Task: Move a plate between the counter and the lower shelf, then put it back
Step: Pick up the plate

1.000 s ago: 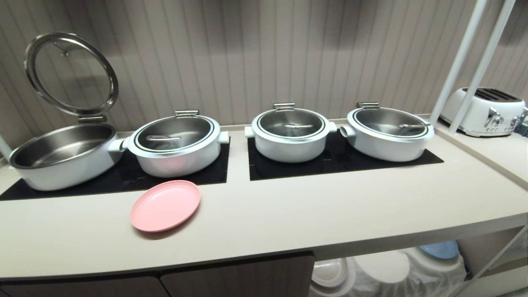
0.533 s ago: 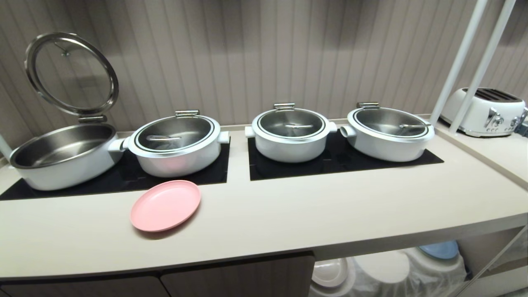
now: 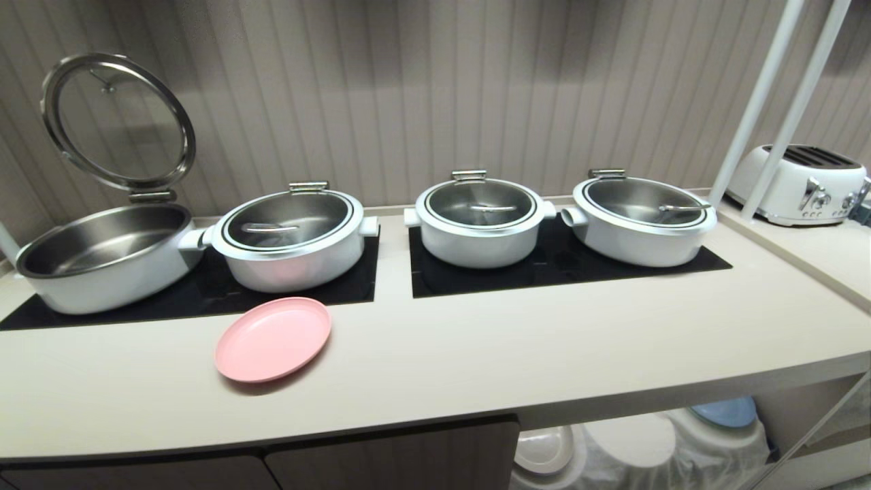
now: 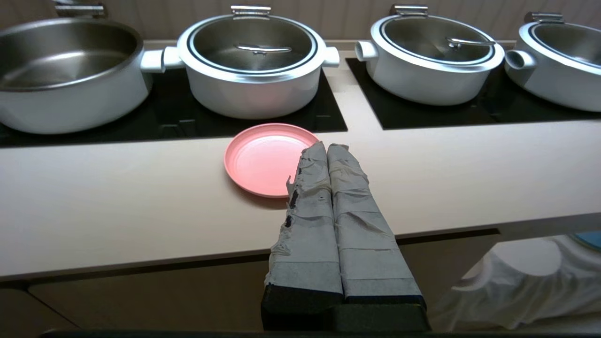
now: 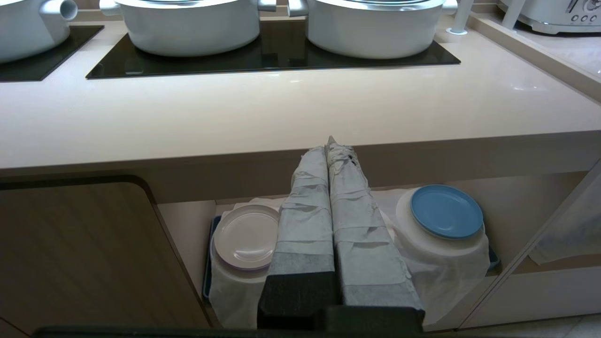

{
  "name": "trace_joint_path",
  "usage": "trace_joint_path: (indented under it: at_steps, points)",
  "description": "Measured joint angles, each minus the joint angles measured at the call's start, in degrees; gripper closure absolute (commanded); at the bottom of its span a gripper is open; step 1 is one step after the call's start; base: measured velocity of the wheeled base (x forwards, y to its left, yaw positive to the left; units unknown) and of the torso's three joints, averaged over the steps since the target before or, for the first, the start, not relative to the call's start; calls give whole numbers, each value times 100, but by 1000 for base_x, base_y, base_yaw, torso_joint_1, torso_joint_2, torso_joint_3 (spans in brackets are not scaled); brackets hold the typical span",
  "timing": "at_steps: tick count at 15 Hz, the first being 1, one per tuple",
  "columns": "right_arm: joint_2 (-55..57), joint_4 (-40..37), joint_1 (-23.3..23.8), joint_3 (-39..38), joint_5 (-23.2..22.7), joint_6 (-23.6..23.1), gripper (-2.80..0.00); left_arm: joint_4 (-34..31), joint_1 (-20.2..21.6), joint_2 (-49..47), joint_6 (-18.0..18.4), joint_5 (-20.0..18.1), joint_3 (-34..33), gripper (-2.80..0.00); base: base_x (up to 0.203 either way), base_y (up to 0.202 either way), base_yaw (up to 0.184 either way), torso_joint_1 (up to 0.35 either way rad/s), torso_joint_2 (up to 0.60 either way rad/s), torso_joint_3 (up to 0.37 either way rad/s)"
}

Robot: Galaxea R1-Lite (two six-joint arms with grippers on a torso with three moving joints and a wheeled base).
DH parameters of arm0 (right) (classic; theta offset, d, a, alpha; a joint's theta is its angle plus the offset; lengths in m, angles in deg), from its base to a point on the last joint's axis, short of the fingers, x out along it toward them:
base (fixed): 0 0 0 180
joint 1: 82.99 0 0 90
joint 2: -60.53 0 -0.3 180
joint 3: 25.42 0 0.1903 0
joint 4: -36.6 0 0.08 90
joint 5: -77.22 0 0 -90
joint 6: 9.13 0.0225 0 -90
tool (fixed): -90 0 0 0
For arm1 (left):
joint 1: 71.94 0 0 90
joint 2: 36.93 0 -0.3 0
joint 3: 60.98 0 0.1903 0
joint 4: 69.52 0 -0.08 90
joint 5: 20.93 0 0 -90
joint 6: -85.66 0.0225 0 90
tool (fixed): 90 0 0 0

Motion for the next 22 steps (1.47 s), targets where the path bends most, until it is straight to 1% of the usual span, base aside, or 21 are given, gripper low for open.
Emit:
trace_joint_path:
  at_steps: [3, 5, 8, 11, 13, 16, 18, 20, 22]
  points:
    - [0, 0, -2, 0, 0, -2, 0, -842, 1, -1196, -352, 39, 1189, 0, 0, 0, 0, 0, 0, 0]
    - [0, 0, -2, 0, 2, -2, 0, -1484, 9, -1978, -595, 68, 1819, 0, 0, 0, 0, 0, 0, 0]
    - [0, 0, 0, 0, 0, -2, 0, -2403, 45, -3218, -1053, 83, 2810, 0, 0, 0, 0, 0, 0, 0]
    - [0, 2, 0, 0, 0, 0, 0, -3559, 204, -4465, -1378, 20, 3905, 0, 0, 0, 0, 0, 0, 0]
    - [0, 2, 0, 0, 0, -2, 0, -4038, 385, -5258, -1518, -12, 4392, 0, 0, 0, 0, 0, 0, 0]
    - [0, 0, 0, 0, 0, -2, 0, -4184, 776, -6305, -1562, -195, 4826, 0, 0, 0, 0, 0, 0, 0]
    - [0, 0, 0, 0, 0, -1, 0, -4198, 976, -6903, -1497, -270, 4967, 0, 0, 0, 0, 0, 0, 0]
    - [0, 2, 0, 0, 0, 0, 0, -4200, 1094, -7471, -1359, -322, 5139, 0, 0, 0, 0, 0, 0, 0]
    - [0, -2, 0, 0, 0, -2, 0, -4199, 1134, -7985, -1300, -361, 5403, 0, 0, 0, 0, 0, 0, 0]
